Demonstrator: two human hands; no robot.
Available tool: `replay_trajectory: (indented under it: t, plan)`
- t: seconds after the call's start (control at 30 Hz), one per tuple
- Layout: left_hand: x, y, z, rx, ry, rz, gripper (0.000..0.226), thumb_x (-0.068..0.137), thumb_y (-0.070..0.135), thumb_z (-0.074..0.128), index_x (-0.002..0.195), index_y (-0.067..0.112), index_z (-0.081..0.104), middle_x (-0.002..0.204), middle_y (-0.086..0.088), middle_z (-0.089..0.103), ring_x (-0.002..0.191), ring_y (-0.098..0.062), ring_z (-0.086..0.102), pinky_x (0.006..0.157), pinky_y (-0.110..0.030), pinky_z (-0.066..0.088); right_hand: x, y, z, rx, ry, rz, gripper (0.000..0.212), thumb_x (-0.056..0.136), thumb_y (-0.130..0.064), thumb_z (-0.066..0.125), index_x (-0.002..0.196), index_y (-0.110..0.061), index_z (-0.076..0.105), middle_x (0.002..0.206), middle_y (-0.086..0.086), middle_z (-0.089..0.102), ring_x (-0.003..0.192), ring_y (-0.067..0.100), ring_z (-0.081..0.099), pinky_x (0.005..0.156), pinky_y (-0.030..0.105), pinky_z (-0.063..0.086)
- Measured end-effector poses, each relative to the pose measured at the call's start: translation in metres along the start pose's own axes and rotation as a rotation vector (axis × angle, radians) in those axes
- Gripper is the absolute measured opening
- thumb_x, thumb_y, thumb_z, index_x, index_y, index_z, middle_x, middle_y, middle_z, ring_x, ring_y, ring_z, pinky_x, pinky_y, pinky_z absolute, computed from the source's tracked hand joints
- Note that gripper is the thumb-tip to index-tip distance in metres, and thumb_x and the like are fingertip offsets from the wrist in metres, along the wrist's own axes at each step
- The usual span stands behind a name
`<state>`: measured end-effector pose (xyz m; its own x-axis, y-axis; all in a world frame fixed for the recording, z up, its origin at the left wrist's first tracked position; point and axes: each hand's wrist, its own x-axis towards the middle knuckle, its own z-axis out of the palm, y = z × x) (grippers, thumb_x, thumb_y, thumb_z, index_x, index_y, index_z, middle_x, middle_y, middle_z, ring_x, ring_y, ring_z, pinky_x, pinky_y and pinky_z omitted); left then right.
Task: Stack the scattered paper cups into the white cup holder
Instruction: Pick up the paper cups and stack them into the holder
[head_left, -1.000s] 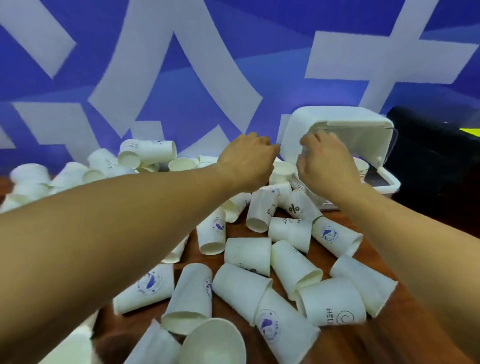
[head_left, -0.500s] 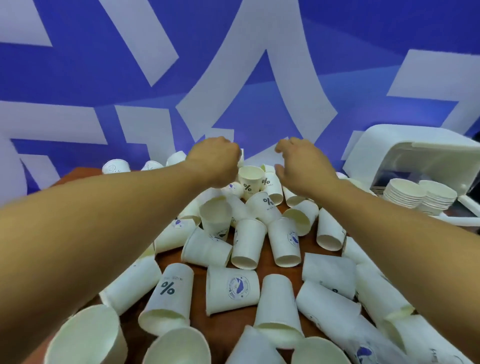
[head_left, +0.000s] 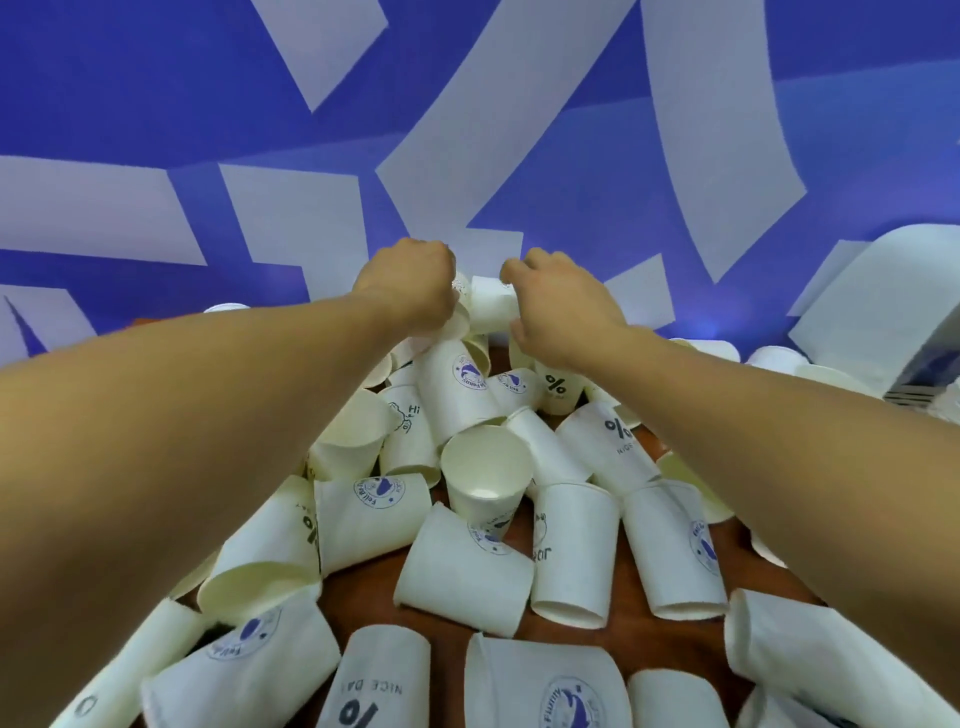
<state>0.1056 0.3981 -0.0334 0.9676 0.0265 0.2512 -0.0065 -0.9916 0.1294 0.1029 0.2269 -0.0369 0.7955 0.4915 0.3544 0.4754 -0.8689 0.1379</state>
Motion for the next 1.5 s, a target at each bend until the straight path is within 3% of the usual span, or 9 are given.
replay_trajectory:
  t: [0.23,0.43,0.57,0.7,0.83,1.0,1.2,1.33,1.5]
  plan:
    - [0.021,-0.012,0.012,-0.135,-0.125,-0.036,0.064,0.082,0.050,0.067,0.133,0.018,0.046,0.130,-0.010,0.048,0.109,-0.027,0.052,0.078,-0.033,0.040,0.025,-0.012,0.023,-0.067,-0.074,-0.144,0.066,0.083,-0.018,0.063,0.141,-0.027,0.032,0.127,0.010,0.047,0.110,0.030,0.048,0.082,0.040,0.042]
    - [0.029,-0.010,0.011,-0.136,-0.174,-0.041,0.084,0.066,0.054,0.081,0.134,0.022,0.044,0.130,-0.008,0.046,0.102,-0.025,0.052,0.080,-0.035,0.046,0.027,-0.005,0.022,-0.198,-0.065,-0.181,0.045,0.090,-0.024,0.057,0.133,-0.024,0.043,0.130,0.011,0.043,0.112,0.031,0.044,0.085,0.041,0.041]
    - [0.027,-0.005,0.006,-0.206,-0.151,-0.094,0.098,0.057,0.058,0.086,0.138,0.023,0.043,0.132,-0.009,0.042,0.107,-0.028,0.054,0.085,-0.037,0.048,0.021,-0.001,0.013,-0.249,-0.032,-0.192,0.031,0.093,-0.014,0.048,0.124,-0.015,0.050,0.123,0.012,0.044,0.105,0.030,0.045,0.068,0.035,0.033]
    - [0.022,0.003,-0.004,-0.262,-0.019,-0.082,0.059,0.076,0.047,0.079,0.124,0.018,0.059,0.118,-0.008,0.061,0.096,-0.022,0.052,0.076,-0.034,0.044,0.015,0.005,0.007,-0.309,-0.015,-0.206,0.023,0.093,-0.005,0.046,0.114,-0.007,0.054,0.120,0.013,0.044,0.098,0.029,0.045,0.064,0.033,0.031]
    - [0.014,0.010,-0.016,-0.331,0.056,-0.016,0.026,0.094,0.029,0.064,0.115,0.014,0.067,0.112,-0.008,0.065,0.090,-0.020,0.051,0.072,-0.031,0.043,0.004,0.020,-0.003,-0.300,0.042,-0.152,0.023,0.093,-0.009,0.056,0.115,-0.006,0.052,0.113,0.012,0.051,0.091,0.027,0.046,0.057,0.033,0.039]
    - [-0.006,0.039,-0.044,-0.249,0.130,0.112,0.024,0.096,0.030,0.060,0.114,0.017,0.070,0.116,-0.009,0.067,0.089,-0.023,0.052,0.071,-0.036,0.045,-0.036,0.043,-0.039,-0.228,0.118,-0.025,0.017,0.092,-0.005,0.053,0.106,-0.009,0.047,0.087,0.005,0.045,0.076,0.023,0.036,0.046,0.027,0.014]
    - [-0.036,0.110,-0.073,-0.170,0.220,0.299,0.024,0.095,0.037,0.059,0.111,0.026,0.072,0.111,-0.005,0.068,0.092,-0.029,0.059,0.074,-0.040,0.052,-0.103,0.081,-0.094,-0.169,0.163,0.125,0.021,0.089,-0.006,0.058,0.107,-0.011,0.047,0.082,0.002,0.038,0.069,0.025,0.041,0.053,0.035,0.036]
    - [-0.058,0.181,-0.089,-0.206,0.239,0.436,0.023,0.096,0.039,0.058,0.102,0.024,0.074,0.096,-0.008,0.066,0.087,-0.033,0.057,0.066,-0.037,0.047,-0.154,0.127,-0.128,-0.154,0.228,0.268,0.016,0.093,-0.013,0.053,0.088,-0.014,0.038,0.077,0.005,0.050,0.063,0.029,0.042,0.048,0.030,0.025]
    - [-0.077,0.272,-0.089,-0.171,0.234,0.586,0.017,0.095,0.019,0.053,0.093,0.017,0.070,0.083,-0.007,0.058,0.078,-0.033,0.056,0.062,-0.039,0.048,-0.219,0.191,-0.156,-0.142,0.266,0.443,0.017,0.098,-0.027,0.047,0.095,-0.010,0.048,0.085,0.012,0.059,0.071,0.032,0.047,0.057,0.035,0.033]
